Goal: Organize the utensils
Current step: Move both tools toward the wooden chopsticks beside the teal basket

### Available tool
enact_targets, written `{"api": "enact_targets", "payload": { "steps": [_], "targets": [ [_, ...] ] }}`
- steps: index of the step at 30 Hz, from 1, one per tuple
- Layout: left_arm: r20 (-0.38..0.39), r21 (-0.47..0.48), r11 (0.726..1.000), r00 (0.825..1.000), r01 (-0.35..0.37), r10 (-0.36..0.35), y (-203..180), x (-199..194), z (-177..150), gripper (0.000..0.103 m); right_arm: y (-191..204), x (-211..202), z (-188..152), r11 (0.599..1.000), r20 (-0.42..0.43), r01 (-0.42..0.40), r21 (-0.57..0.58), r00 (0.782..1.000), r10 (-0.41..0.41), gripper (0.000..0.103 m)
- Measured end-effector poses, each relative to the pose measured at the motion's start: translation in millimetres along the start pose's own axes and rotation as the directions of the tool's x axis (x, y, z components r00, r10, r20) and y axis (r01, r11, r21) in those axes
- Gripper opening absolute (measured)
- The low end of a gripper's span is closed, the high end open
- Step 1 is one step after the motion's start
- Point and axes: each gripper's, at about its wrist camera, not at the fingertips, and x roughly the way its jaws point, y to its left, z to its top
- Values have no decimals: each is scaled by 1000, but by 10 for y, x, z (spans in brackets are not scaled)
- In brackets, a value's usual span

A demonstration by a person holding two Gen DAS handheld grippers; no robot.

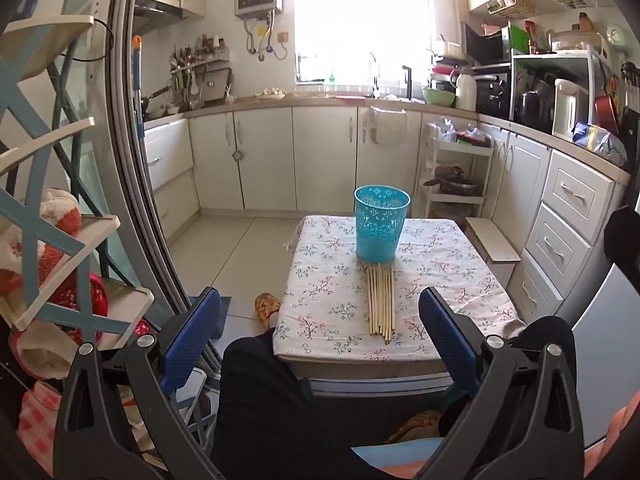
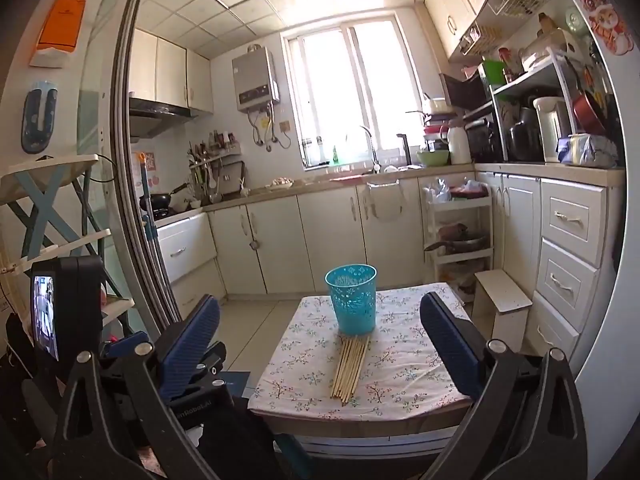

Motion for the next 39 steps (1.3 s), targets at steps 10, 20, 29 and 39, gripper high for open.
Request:
{"api": "enact_targets", "payload": {
  "steps": [10,20,29,39],
  "targets": [
    [27,-3,1000,999,-17,17,14,-124,30,95,46,-97,-2,1000,12,-15,-5,1000,15,96],
    [33,-4,1000,999,-20,20,-37,-170,31,95,86,-157,6,999,27,-27,-22,999,28,96],
    [32,1,1000,999,-21,21,-31,-155,26,95,75,-162,33,999,4,-31,7,1000,31,96],
    [22,3,1000,999,-23,22,-67,-115,22,95,161,-91,21,997,-25,-14,-76,1000,12,96]
  ]
}}
